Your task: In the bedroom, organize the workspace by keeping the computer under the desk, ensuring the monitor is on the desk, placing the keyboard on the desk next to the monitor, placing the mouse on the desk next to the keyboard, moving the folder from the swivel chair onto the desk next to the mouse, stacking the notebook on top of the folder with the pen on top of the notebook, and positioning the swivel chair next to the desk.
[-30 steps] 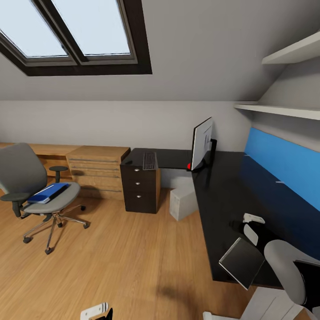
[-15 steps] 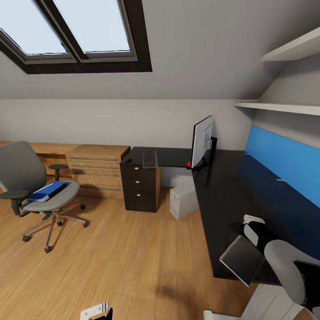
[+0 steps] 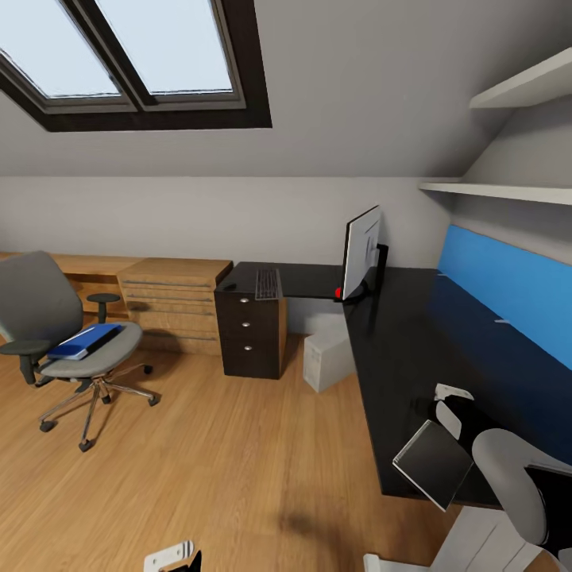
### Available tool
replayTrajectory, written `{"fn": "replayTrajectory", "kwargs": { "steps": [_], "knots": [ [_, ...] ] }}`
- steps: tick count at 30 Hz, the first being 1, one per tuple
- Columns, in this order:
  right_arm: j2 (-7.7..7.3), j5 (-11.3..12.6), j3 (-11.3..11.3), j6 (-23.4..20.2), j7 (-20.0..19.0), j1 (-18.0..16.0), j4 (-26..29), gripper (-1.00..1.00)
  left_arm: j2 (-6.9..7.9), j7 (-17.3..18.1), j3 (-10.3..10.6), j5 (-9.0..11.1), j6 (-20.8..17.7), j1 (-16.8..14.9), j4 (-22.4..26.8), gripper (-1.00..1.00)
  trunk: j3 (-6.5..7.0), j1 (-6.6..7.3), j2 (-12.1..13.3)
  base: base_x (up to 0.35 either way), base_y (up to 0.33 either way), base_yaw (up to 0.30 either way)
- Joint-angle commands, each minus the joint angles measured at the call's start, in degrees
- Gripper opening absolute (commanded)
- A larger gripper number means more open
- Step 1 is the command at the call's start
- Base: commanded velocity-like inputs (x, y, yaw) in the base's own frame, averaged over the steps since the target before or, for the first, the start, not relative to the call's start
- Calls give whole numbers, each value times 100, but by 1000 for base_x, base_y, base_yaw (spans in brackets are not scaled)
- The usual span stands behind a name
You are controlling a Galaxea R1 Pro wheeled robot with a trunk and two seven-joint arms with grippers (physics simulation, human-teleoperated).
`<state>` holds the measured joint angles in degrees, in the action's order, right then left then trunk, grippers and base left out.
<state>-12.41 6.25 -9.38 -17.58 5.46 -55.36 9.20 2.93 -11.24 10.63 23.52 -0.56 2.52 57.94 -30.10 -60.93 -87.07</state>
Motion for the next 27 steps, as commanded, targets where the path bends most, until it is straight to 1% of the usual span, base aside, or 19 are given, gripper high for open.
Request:
{"fn": "replayTrajectory", "kwargs": {
  "steps": [1,14,21,27],
  "knots": [
    [1,61,-2,-26,27,-1,11,100,9,-46,26,49,-6,0,9,100,-5,0,-3,0,0,0],
    [1,49,-2,-46,44,-1,11,100,14,-43,23,47,-6,2,7,100,-5,0,-3,0,0,0],
    [1,-14,-2,-59,51,-1,11,100,14,-45,26,47,-6,1,6,100,-5,0,-3,-4,0,0],
    [1,-25,-2,-61,52,-1,11,100,14,-45,25,47,-6,1,1,100,-5,0,-3,-184,0,0]
  ]
}}
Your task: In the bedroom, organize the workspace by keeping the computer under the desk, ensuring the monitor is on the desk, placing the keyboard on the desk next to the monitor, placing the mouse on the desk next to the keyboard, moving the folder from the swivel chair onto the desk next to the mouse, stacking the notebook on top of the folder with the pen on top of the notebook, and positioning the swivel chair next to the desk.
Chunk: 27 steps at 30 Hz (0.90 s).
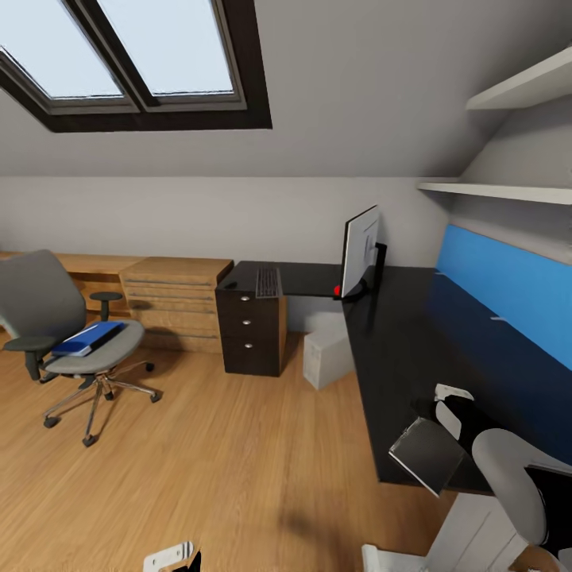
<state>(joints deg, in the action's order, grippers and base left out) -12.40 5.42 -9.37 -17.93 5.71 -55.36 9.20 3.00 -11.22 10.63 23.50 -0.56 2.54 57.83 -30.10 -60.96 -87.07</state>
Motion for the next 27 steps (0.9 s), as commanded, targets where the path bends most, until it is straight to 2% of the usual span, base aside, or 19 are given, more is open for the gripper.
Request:
{"fn": "replayTrajectory", "kwargs": {
  "steps": [1,11,19,27],
  "knots": [
    [1,57,-4,-26,27,-1,11,100,8,-47,26,49,-6,0,13,100,-5,3,-3,-195,0,0],
    [1,49,-4,-26,27,-1,11,100,8,-47,27,49,-4,-3,14,100,-5,3,-3,-33,-1,0],
    [1,28,-4,-26,27,-1,11,100,8,-47,27,49,-6,-1,13,100,-5,3,-3,-196,-48,0],
    [1,17,-4,-19,27,-1,11,100,8,-47,27,47,-6,1,11,100,-5,3,-3,-33,-7,0]
  ]
}}
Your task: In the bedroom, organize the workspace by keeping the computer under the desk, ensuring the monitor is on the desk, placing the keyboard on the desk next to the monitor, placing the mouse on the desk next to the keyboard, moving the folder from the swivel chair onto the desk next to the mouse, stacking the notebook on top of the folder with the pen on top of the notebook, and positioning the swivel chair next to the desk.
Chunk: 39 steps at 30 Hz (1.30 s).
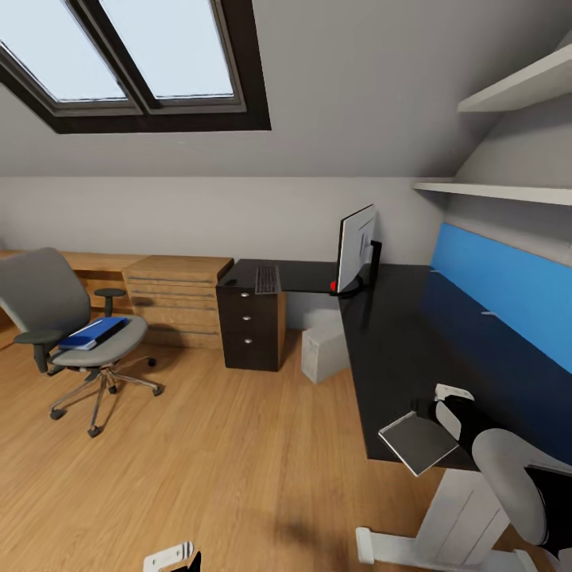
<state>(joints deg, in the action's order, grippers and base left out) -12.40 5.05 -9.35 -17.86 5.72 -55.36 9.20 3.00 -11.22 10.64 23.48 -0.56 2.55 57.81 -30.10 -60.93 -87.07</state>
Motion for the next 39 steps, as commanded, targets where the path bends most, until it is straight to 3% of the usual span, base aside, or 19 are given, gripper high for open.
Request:
{"fn": "replayTrajectory", "kwargs": {
  "steps": [1,39],
  "knots": [
    [1,53,-6,-26,26,-1,11,100,8,-47,26,50,-6,-2,12,100,-5,0,-3,-5,-1,0],
    [8,65,-14,26,-41,-1,3,100,8,-52,25,43,2,-1,6,100,-5,0,-3,-12,0,0]
  ]
}}
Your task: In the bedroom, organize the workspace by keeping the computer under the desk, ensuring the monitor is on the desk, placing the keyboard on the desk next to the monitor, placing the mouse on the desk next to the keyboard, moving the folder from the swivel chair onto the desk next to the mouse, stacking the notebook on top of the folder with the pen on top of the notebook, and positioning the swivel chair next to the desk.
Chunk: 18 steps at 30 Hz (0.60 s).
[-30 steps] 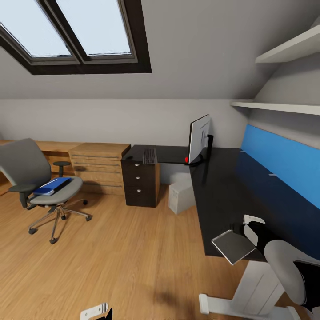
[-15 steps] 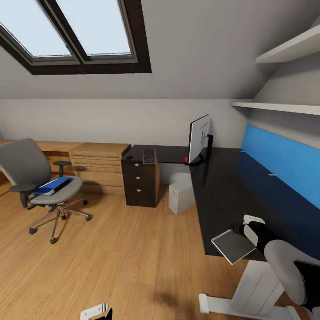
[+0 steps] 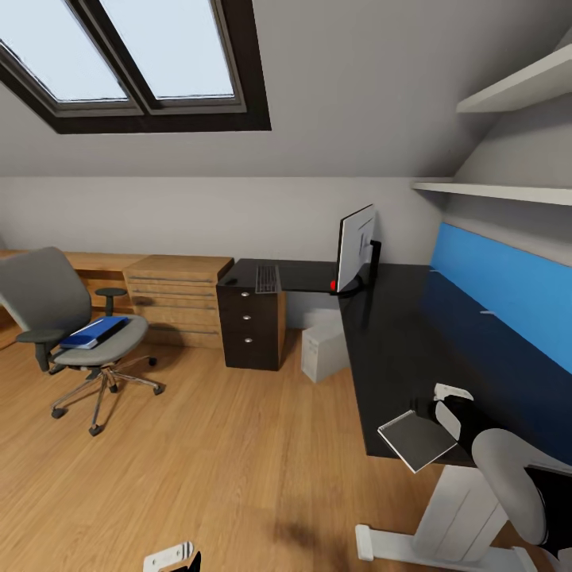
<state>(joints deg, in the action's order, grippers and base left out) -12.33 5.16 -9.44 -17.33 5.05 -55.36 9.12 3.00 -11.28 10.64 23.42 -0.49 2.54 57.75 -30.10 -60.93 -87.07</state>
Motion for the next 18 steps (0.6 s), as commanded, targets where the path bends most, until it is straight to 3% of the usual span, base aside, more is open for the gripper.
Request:
{"fn": "replayTrajectory", "kwargs": {
  "steps": [1,18],
  "knots": [
    [1,55,-5,-26,25,-1,11,100,8,-47,26,49,-5,0,11,100,-5,0,-3,0,0,0],
    [3,38,-5,-39,22,-1,14,100,8,-46,26,49,-4,0,8,100,-5,0,-3,0,0,0]
  ]
}}
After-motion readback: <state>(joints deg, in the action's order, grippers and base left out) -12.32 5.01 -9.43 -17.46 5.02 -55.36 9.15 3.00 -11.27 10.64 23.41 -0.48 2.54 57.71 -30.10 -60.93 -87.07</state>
